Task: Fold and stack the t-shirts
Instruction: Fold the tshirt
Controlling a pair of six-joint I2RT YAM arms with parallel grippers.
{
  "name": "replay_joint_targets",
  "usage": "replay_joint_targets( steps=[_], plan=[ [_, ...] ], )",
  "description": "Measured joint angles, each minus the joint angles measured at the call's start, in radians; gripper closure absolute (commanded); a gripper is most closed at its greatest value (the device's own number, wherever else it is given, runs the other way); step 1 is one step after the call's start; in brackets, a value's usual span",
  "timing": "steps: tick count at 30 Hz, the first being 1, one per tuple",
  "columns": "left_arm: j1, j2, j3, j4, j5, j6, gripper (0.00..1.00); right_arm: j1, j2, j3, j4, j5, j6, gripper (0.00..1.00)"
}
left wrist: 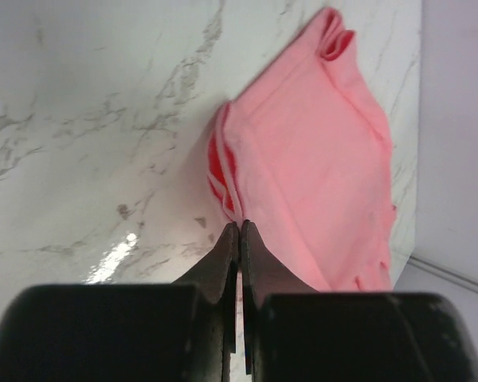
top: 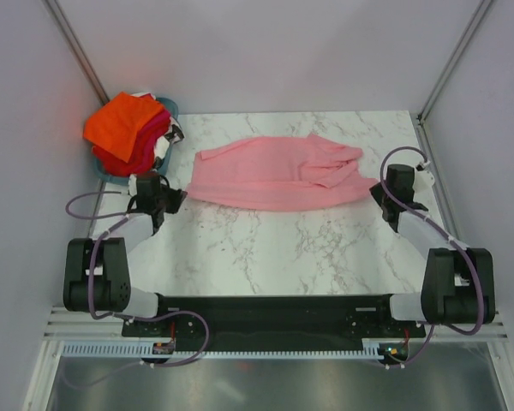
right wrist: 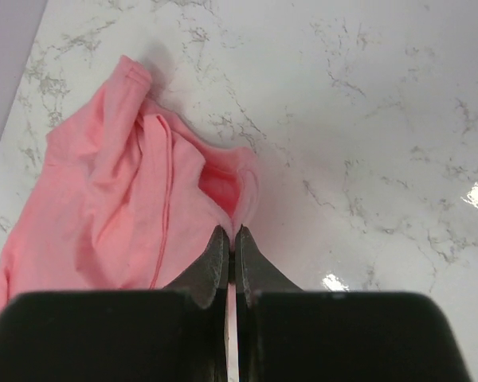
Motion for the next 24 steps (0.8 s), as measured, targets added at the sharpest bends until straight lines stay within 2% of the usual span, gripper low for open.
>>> replay_joint_targets(
  steps=[8, 18, 24],
  plan=[
    [-0.002, -0.159, 0.192, -0.187, 0.009, 0.012, 0.98, 0.000, -0.090, 0.219, -0.171, 0.003, -0.039, 1.00],
    [-0.002, -0.449, 0.390, -0.431, 0.017, 0.032, 0.98, 0.000, -0.426, 0.387, -0.367, 0.009, -0.087, 1.00],
    [-0.002, -0.599, 0.569, -0.521, -0.008, 0.051, 0.98, 0.000, -0.585, 0.549, -0.381, 0.028, -0.121, 0.99]
  ],
)
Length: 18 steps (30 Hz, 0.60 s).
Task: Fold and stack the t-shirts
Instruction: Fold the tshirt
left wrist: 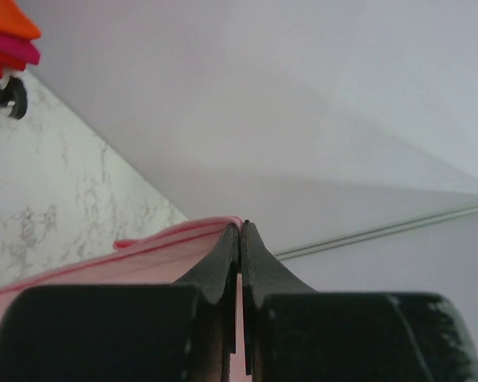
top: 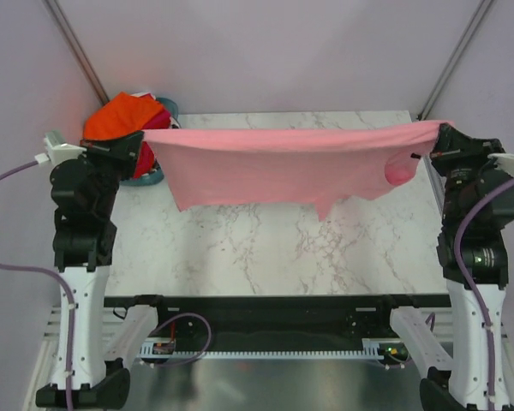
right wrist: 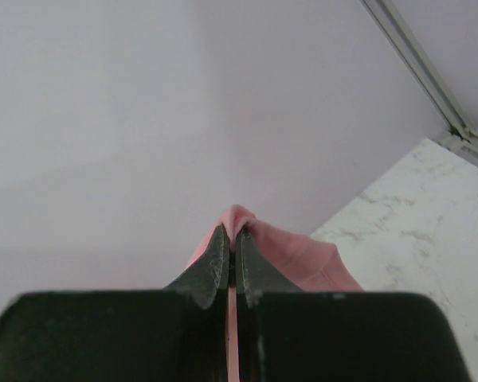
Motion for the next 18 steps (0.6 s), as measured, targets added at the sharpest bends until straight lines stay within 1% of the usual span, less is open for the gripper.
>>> replay_joint_targets(
  steps=[4, 7, 9, 14, 16, 18],
  plan=[
    [0.000, -0.030, 0.081, -0.014, -0.021, 0.003, 0.98, -0.001, -0.017, 0.059, 0.001, 0.009, -0.006, 1.00],
    [0.000, 0.009, 0.098, -0.023, -0.024, 0.003, 0.98, -0.001, 0.033, 0.067, -0.008, 0.008, -0.006, 1.00],
    [0.000, 0.064, 0.099, -0.032, -0.025, 0.003, 0.98, -0.001, 0.092, 0.067, -0.013, 0.004, -0.005, 1.00],
    [0.000, 0.230, 0.099, -0.045, -0.028, 0.003, 0.98, -0.001, 0.297, 0.098, -0.037, -0.015, 0.002, 1.00],
    [0.000, 0.297, 0.109, -0.051, -0.028, 0.003, 0.98, -0.001, 0.391, 0.143, -0.056, -0.032, 0.004, 1.00],
    [0.000, 0.372, 0.156, -0.055, -0.027, 0.003, 0.98, -0.001, 0.472, 0.209, -0.067, -0.053, 0.006, 1.00]
  ],
)
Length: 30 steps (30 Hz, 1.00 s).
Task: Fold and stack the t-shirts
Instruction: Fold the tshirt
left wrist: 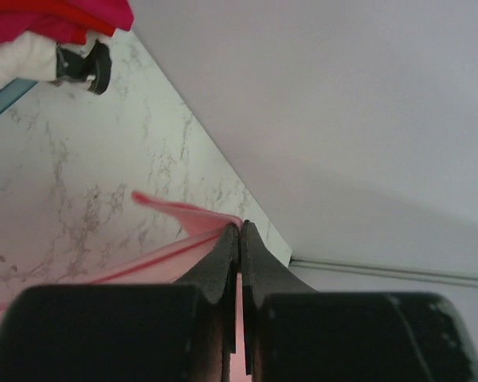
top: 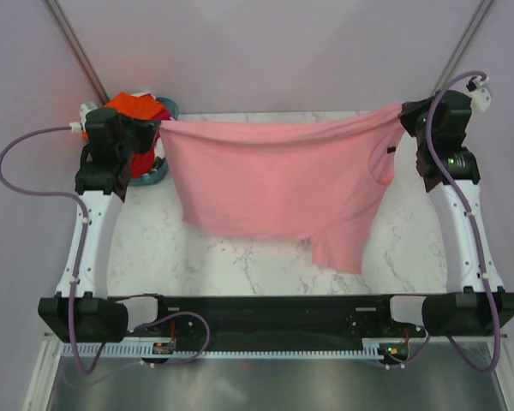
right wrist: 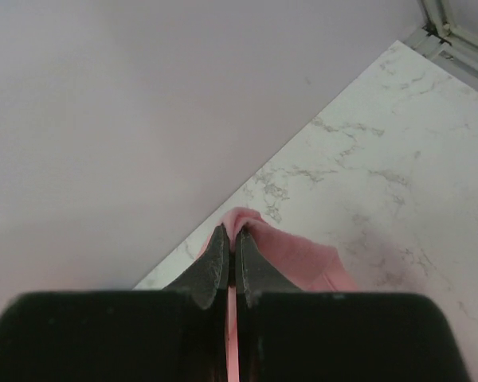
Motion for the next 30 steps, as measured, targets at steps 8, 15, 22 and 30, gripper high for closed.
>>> replay_joint_targets(
  steps=[8, 15, 22, 30],
  plan=[
    [0.006, 0.292, 0.433, 0.003, 0.016, 0.000, 0.98, -0.047, 0.284, 0.427, 0.008, -0.128, 0.047, 1.00],
    [0.024, 0.371, 0.494, 0.103, 0.061, -0.001, 0.98, -0.098, 0.324, 0.426, 0.108, -0.230, 0.099, 1.00],
    [0.027, 0.323, -0.109, 0.433, 0.087, -0.002, 0.98, -0.119, 0.290, -0.085, 0.278, -0.310, 0.115, 1.00],
    [0.027, 0.329, -0.695, 0.702, 0.134, -0.027, 0.98, -0.151, 0.285, -0.571, 0.348, -0.310, 0.108, 1.00]
  ],
)
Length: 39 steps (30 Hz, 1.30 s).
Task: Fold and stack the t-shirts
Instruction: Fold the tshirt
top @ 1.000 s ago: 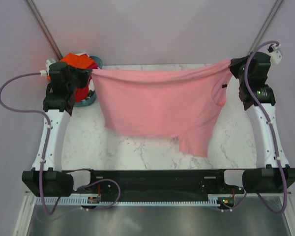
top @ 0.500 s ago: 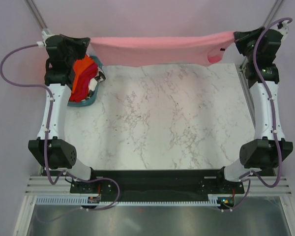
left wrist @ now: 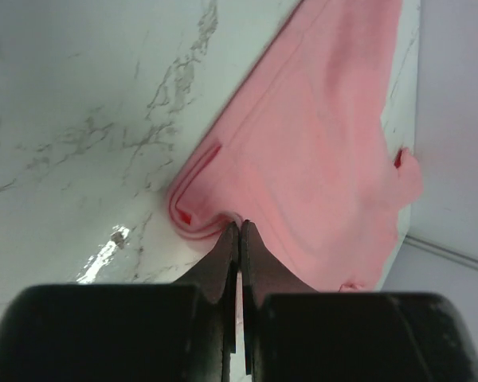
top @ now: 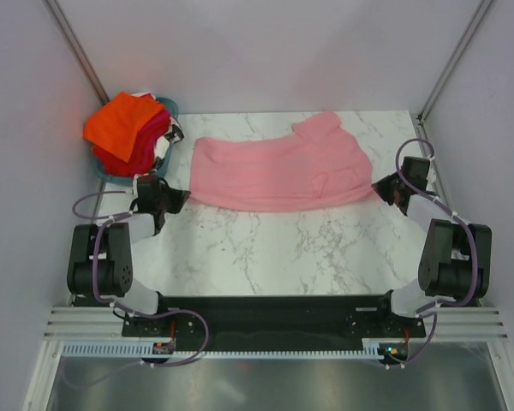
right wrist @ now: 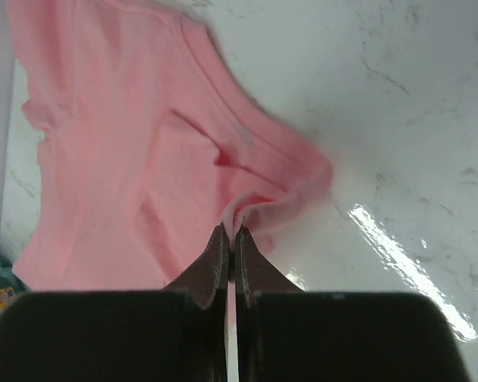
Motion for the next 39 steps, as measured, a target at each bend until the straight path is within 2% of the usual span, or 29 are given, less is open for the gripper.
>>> replay_joint_targets(
  steps=[7, 11, 16, 18, 21, 22, 23, 24, 25, 26, 27, 28, 30, 32, 36, 39],
  plan=[
    [0.003, -0.045, -0.175, 0.151, 0.005, 0.015, 0.98, -0.022, -0.058, -0.208, 0.079, 0.041, -0.024, 1.00],
    [0.011, -0.160, -0.271, 0.145, 0.000, 0.036, 0.98, -0.032, -0.164, -0.338, 0.088, 0.082, -0.025, 1.00],
    [0.013, -0.344, -0.353, 0.085, -0.014, 0.046, 0.98, -0.032, -0.372, -0.447, 0.066, 0.135, -0.025, 1.00],
    [0.013, -0.395, -0.372, 0.055, -0.022, 0.046, 0.98, -0.032, -0.438, -0.471, 0.056, 0.148, -0.024, 0.98],
    [0.013, -0.455, -0.417, 0.034, -0.027, 0.045, 0.98, -0.032, -0.518, -0.512, 0.027, 0.163, -0.014, 0.86],
    [0.013, -0.468, -0.433, 0.025, -0.029, 0.045, 0.96, -0.032, -0.548, -0.532, 0.014, 0.165, -0.007, 0.79],
    [0.013, -0.486, -0.453, 0.011, -0.029, 0.043, 0.90, -0.032, -0.576, -0.554, 0.000, 0.166, -0.001, 0.62],
    [0.013, -0.504, -0.472, -0.005, -0.030, 0.042, 0.86, -0.032, -0.603, -0.572, -0.016, 0.167, 0.012, 0.53],
    [0.013, -0.525, -0.490, -0.027, -0.031, 0.037, 0.66, -0.033, -0.639, -0.591, -0.039, 0.172, 0.021, 0.49],
    [0.014, -0.551, -0.503, -0.059, -0.032, 0.032, 0.56, -0.033, -0.674, -0.603, -0.061, 0.179, 0.026, 0.44],
    [0.016, -0.575, -0.510, -0.089, -0.035, 0.028, 0.47, -0.034, -0.720, -0.616, -0.087, 0.186, 0.032, 0.43],
    [0.017, -0.608, -0.512, -0.134, -0.042, 0.020, 0.25, -0.034, -0.763, -0.619, -0.112, 0.192, 0.035, 0.42],
    [0.019, -0.689, -0.507, -0.193, -0.060, 0.010, 0.17, -0.036, -0.830, -0.616, -0.127, 0.204, 0.024, 0.43],
    [0.019, -0.768, -0.494, -0.251, -0.081, 0.011, 0.04, -0.036, -0.869, -0.595, -0.145, 0.208, -0.002, 0.44],
    [0.019, -0.882, -0.450, -0.358, -0.092, 0.062, 0.05, -0.037, -0.811, -0.481, -0.149, 0.192, -0.093, 0.47],
    [0.018, -0.890, -0.383, -0.397, -0.069, 0.115, 0.08, -0.037, -0.663, -0.360, -0.120, 0.127, -0.177, 0.51]
  ],
)
